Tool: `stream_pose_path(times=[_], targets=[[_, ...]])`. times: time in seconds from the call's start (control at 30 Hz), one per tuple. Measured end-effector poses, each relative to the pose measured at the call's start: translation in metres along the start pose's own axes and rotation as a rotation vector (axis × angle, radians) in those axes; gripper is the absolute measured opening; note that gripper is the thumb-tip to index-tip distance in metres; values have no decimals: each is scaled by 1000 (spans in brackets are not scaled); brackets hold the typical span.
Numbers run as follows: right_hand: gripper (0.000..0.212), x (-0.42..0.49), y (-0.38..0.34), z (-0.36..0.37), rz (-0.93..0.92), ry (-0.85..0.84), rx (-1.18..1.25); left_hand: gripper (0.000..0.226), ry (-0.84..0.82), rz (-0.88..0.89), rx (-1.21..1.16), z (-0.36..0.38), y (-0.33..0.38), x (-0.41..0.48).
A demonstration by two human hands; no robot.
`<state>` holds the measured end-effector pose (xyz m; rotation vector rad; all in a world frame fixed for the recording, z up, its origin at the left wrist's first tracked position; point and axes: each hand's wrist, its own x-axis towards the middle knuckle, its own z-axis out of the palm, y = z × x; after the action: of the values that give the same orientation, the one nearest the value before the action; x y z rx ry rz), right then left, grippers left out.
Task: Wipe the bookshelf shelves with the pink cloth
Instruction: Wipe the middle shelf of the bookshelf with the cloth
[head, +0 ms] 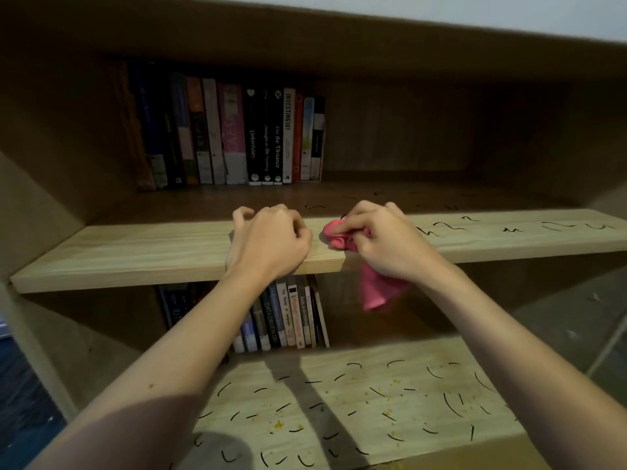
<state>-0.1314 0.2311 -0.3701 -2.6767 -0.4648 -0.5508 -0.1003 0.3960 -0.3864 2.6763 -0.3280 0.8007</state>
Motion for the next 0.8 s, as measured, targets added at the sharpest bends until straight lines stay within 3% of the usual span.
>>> stream_pose_path(times=[0.13, 0.3, 0.47, 0.63, 0.8], targets=[[34, 6, 21, -15, 119, -7, -35, 24, -18, -20, -31, 0, -1, 1], [39, -6, 6, -19, -27, -78, 24, 24, -6, -33, -33, 2, -2, 1], [32, 7, 14, -29, 127, -84, -52, 25, -18, -31, -30, 1, -1, 0], [28, 7, -14, -14, -40, -130, -67, 25, -6, -52, -31, 0, 0, -1], [30, 14, 8, -28, 167, -130, -82, 22, -37, -97, -152, -2, -6, 1]])
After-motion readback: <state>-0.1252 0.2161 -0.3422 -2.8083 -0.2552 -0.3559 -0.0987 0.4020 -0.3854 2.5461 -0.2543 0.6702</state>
